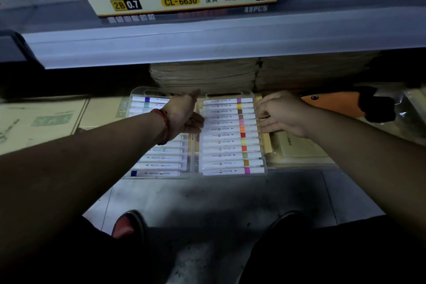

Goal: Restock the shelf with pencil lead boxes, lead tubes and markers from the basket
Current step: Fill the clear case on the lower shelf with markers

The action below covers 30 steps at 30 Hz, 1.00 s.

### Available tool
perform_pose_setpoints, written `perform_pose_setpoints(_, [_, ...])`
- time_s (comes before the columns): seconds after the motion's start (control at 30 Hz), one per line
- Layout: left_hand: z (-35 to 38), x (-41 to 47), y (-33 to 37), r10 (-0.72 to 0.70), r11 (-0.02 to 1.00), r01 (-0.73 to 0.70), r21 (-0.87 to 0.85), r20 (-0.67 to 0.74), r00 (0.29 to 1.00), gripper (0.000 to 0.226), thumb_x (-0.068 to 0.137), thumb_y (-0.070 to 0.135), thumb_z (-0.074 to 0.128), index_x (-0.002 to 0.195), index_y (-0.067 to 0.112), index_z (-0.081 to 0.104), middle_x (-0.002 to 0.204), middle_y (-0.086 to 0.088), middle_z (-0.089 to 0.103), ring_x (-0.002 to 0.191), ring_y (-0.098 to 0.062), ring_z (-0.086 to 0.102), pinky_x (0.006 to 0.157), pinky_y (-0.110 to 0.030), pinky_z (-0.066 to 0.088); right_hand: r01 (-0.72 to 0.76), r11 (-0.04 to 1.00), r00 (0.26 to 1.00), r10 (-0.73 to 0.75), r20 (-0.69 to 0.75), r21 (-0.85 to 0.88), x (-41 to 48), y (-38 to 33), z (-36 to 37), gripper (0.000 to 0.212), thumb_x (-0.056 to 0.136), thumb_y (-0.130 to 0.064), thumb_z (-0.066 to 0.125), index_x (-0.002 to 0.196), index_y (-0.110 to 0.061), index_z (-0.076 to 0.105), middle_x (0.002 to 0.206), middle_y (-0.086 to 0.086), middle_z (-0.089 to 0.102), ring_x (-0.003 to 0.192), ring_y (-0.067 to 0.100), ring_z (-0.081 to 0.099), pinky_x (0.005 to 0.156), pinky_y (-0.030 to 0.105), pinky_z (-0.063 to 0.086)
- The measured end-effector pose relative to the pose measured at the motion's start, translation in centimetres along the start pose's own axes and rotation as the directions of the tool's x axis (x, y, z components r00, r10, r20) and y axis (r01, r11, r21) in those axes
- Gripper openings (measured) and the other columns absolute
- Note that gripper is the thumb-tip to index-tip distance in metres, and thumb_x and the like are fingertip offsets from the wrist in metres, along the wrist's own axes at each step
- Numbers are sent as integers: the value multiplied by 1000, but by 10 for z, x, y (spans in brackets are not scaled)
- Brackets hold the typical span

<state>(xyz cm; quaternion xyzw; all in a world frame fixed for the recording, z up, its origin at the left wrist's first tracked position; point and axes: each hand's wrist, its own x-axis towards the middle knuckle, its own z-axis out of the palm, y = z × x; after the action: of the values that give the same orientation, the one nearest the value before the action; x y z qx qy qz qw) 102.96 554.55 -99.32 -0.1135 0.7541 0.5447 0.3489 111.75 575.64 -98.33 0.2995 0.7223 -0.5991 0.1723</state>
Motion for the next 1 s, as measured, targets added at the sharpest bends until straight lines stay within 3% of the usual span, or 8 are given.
perform_pose_setpoints(0.1, [-1,-2,-1,31,998,-30,-48,25,999,31,104,41,45,127,21,51,100,-27,62,89,-39,62,81,-45,57,-2,999,1000,2,3,37,-2,0,2,23,96,1,54,114,-6,65,106,16,72,96,32,72,91,45,59])
perform_pose_setpoints(0.37, [-8,-3,-1,26,993,-11,-120,117,993,30,104,37,47,123,18,58,105,-29,55,90,-39,57,87,-50,56,15,995,1000,-16,14,98,-9,4,1,30,94,7,50,118,-7,63,111,17,71,101,32,71,93,44,58])
perform_pose_setpoints(0.47, [-5,-8,-5,-9,999,13,-45,84,996,42,104,41,44,126,6,49,97,-30,57,87,-41,62,80,-51,57,-13,998,1000,12,13,59,-12,7,-3,24,96,5,50,105,-13,64,111,18,69,104,34,69,95,46,56])
perform_pose_setpoints(0.63, [-5,-17,-13,-78,997,80,-24,85,993,48,103,52,44,127,10,47,101,-33,62,89,-44,64,82,-53,55,-45,999,999,45,3,13,-20,11,-1,19,99,3,47,99,-9,62,104,19,70,102,34,69,94,46,57])
perform_pose_setpoints(0.77, [-7,-20,-19,-55,995,64,-80,111,992,44,102,46,48,131,13,50,92,-27,61,74,-36,62,83,-51,54,-24,999,1000,23,16,44,-20,14,3,30,96,6,48,120,-7,62,111,17,71,103,31,70,96,44,56])
perform_pose_setpoints(0.9, [-10,-27,-23,-38,992,53,-113,134,990,46,101,41,51,137,13,51,103,-27,58,78,-35,61,76,-46,55,-10,1000,1000,10,2,22,-17,21,5,41,95,6,48,131,-9,59,121,16,68,108,30,68,99,44,55])
perform_pose_setpoints(1.0, [-12,-35,-21,-42,996,55,-76,163,986,45,103,45,47,135,14,50,108,-25,56,93,-34,57,94,-49,51,-12,1000,998,14,66,-26,-20,21,4,48,93,4,53,139,-13,53,132,14,62,118,28,63,104,42,51])
